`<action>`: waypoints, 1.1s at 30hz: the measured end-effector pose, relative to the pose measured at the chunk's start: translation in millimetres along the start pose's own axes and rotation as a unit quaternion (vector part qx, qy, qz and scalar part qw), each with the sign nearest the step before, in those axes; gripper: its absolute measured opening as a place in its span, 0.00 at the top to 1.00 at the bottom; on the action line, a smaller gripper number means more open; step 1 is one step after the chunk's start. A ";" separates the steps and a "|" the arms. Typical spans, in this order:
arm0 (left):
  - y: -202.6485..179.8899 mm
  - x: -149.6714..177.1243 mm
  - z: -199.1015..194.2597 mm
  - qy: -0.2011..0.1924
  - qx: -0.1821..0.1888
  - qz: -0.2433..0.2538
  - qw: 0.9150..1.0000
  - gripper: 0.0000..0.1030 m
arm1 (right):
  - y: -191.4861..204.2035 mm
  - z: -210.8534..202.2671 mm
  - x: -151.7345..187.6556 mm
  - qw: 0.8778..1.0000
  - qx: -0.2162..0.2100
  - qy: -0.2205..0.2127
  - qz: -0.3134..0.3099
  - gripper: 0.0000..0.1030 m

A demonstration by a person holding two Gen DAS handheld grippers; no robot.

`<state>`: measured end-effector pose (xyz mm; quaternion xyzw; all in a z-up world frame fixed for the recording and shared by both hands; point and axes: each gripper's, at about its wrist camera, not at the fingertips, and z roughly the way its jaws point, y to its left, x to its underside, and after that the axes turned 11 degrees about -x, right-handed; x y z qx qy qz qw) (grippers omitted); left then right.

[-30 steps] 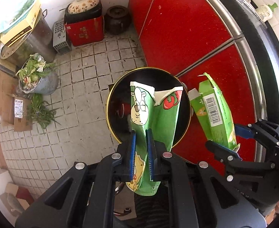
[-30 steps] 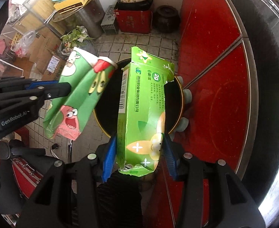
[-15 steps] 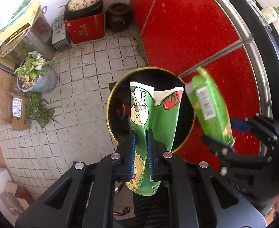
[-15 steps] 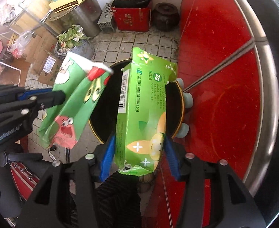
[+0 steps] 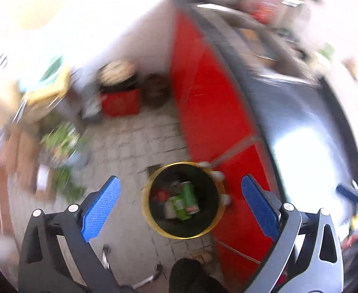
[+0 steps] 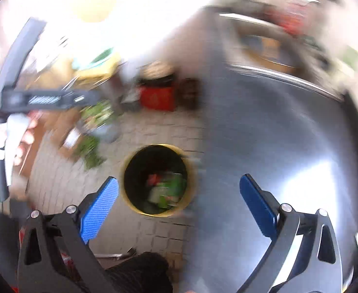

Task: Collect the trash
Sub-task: 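Open both grippers to drop the wrapper and snack box into the bin, then grasp the silver blister pack with the left gripper while the right grasps the yellow sponge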

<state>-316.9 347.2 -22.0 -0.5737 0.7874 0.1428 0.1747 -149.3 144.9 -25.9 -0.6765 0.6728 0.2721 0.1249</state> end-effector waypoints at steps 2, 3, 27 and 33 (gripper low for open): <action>-45.5 2.0 -5.3 -0.002 0.029 0.050 0.998 0.06 | -51.3 -39.2 38.2 0.997 0.051 -0.007 0.064 0.07; -72.1 3.2 -5.2 0.002 0.047 0.076 0.996 0.06 | -72.3 -53.4 57.5 0.993 0.072 -0.008 0.091 0.07; -523.0 169.5 -27.2 0.024 0.156 0.566 0.809 0.06 | -265.4 -274.0 479.6 0.894 0.215 0.038 0.390 0.07; -540.9 180.8 -11.4 0.030 0.123 0.589 0.798 0.06 | -301.3 -260.2 468.3 0.943 0.169 0.079 0.274 0.07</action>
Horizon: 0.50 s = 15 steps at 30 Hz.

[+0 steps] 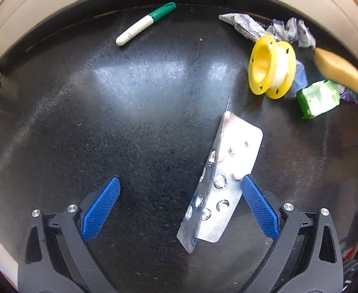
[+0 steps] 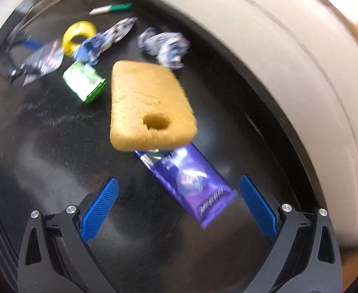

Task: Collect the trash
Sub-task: 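Grasp the silver blister pack with the left gripper while the right grasps the yellow sponge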

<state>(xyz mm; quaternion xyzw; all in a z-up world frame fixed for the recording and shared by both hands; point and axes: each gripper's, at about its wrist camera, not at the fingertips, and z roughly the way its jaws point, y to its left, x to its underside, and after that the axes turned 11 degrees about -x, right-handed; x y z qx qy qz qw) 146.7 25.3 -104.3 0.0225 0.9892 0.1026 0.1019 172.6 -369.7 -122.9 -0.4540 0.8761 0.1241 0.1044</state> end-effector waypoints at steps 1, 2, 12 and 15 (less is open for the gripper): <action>-0.4 -1.6 0.6 -0.001 0.001 0.001 1.000 0.06 | -2.9 5.1 -2.9 1.000 -0.004 0.007 -0.010 0.07; 0.1 -2.9 1.2 0.001 0.002 0.001 1.000 0.06 | -4.9 9.8 -4.1 1.000 -0.007 0.012 -0.019 0.07; 2.6 -10.0 1.8 0.008 -0.002 -0.008 1.000 0.05 | 9.1 -7.1 -17.3 0.995 -0.063 -0.047 -0.069 0.07; 3.8 -13.6 3.3 0.015 -0.006 -0.025 1.000 0.05 | 20.1 0.1 -30.5 0.996 -0.036 -0.030 -0.071 0.07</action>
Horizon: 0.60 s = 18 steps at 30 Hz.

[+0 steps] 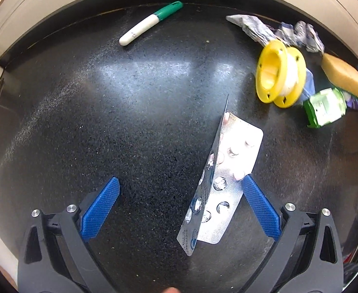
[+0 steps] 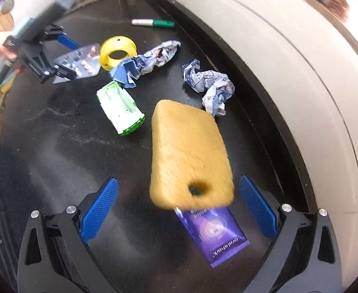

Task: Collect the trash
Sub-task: 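Grasp the silver blister pack with the left gripper while the right grasps the yellow sponge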

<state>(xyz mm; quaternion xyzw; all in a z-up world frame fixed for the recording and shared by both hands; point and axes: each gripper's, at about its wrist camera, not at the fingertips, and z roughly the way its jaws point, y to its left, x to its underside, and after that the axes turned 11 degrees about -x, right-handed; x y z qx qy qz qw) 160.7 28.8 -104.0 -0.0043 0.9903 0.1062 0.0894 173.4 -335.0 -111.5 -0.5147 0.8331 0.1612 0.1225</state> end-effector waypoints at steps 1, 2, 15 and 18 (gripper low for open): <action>0.4 -2.0 0.6 0.003 -0.002 -0.008 1.000 0.05 | -1.0 3.4 -4.4 1.000 0.001 0.004 0.012 0.07; 0.7 -3.2 0.9 0.003 -0.002 -0.011 1.000 0.05 | -3.7 5.5 -9.6 1.000 0.003 -0.002 0.030 0.07; 3.2 9.8 -3.4 -0.025 -0.006 -0.028 0.999 0.05 | -29.1 16.5 -37.1 0.994 0.007 0.016 0.107 0.53; 3.9 7.6 -2.6 -0.019 -0.006 -0.031 0.999 0.05 | -34.9 5.4 -39.7 0.991 0.009 -0.001 0.133 0.61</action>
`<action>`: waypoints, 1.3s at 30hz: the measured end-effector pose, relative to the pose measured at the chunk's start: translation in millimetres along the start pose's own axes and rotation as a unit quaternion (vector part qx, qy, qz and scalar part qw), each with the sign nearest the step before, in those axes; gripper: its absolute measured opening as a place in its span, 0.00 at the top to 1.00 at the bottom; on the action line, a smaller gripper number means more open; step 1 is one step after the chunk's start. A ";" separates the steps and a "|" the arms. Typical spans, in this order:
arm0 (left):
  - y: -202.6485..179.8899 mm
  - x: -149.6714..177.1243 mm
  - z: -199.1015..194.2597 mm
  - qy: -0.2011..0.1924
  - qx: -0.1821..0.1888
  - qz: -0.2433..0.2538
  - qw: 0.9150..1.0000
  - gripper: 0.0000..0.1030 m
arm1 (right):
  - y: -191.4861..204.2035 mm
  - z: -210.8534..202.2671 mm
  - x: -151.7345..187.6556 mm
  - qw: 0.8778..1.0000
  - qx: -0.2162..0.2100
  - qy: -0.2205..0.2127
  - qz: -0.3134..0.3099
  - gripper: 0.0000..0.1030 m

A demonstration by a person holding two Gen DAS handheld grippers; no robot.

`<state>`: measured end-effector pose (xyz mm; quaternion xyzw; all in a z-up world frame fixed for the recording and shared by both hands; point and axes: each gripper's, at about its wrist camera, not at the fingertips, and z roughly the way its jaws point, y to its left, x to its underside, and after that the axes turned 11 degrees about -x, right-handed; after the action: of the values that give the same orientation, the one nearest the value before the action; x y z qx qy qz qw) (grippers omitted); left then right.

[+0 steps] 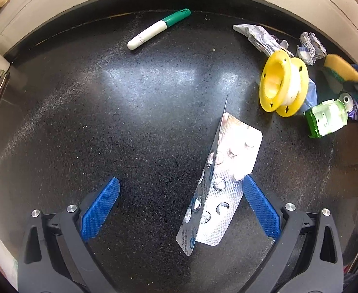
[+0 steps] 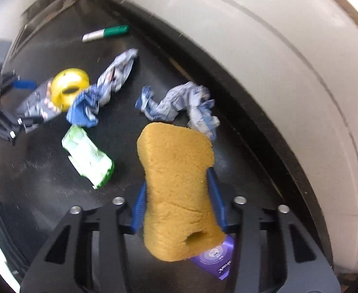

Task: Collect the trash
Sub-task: 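Grasp the silver blister pack with the left gripper while the right grasps the yellow sponge, then carry the blister pack and sponge over the trash bin with both grippers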

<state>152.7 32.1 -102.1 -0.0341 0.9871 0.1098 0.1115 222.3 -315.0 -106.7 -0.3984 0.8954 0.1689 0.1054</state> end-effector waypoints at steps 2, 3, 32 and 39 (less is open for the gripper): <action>4.7 -1.2 -1.5 0.005 0.005 -0.021 1.000 0.09 | -5.2 -12.3 -3.2 0.999 -0.008 -0.022 0.031 0.64; 7.9 -1.0 -6.5 -0.007 0.013 -0.032 0.999 0.28 | -7.8 -26.5 1.9 0.998 -0.011 -0.038 0.051 0.66; 132.5 121.0 -139.1 -0.106 0.010 -0.181 0.978 0.96 | 141.1 -83.7 -19.6 0.990 -0.055 -0.127 0.000 0.69; 189.7 216.6 -143.9 -0.083 -0.031 -0.291 0.953 0.96 | 255.0 -42.4 -59.9 0.983 -0.135 -0.096 -0.081 0.69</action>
<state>-106.0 175.2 25.1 -0.3140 0.9178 0.1058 0.2186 68.6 -131.3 7.3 -0.4622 0.8147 0.3166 0.1495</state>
